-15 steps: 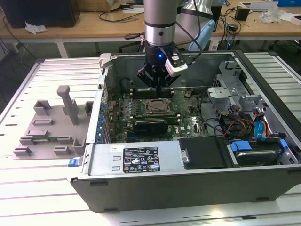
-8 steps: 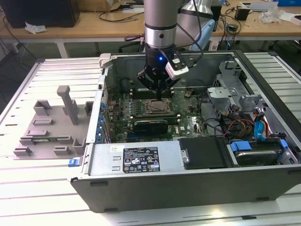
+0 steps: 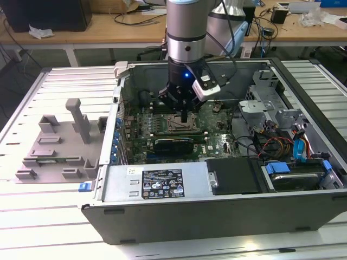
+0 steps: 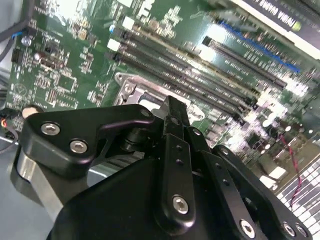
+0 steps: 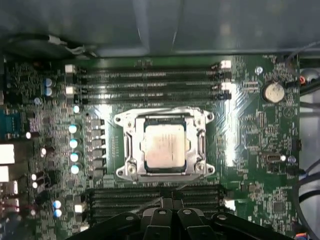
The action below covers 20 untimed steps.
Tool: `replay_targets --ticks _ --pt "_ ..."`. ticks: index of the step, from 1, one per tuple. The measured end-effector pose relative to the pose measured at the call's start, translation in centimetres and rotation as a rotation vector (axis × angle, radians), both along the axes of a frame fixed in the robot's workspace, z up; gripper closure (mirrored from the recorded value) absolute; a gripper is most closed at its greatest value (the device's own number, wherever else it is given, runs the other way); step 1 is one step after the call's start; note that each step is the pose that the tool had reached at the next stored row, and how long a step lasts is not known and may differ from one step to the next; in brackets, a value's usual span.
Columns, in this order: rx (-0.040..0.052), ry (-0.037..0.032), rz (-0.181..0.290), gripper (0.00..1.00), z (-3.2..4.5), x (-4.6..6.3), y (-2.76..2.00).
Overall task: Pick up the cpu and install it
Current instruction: 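Install the second cpu locking lever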
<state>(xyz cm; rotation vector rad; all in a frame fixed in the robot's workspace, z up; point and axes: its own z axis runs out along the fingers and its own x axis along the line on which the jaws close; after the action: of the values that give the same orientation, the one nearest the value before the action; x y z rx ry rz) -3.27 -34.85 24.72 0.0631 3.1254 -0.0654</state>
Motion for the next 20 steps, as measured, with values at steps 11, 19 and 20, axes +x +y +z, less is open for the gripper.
replay_targets --ticks 11,19,20 --pt "-0.0002 -0.023 0.048 0.89 -0.94 -1.8 -0.69" --pt "-0.0004 -0.025 0.046 0.89 -1.38 -2.3 -0.7" --pt "-0.0003 -0.0251 0.044 0.89 -1.5 -2.3 -0.7"
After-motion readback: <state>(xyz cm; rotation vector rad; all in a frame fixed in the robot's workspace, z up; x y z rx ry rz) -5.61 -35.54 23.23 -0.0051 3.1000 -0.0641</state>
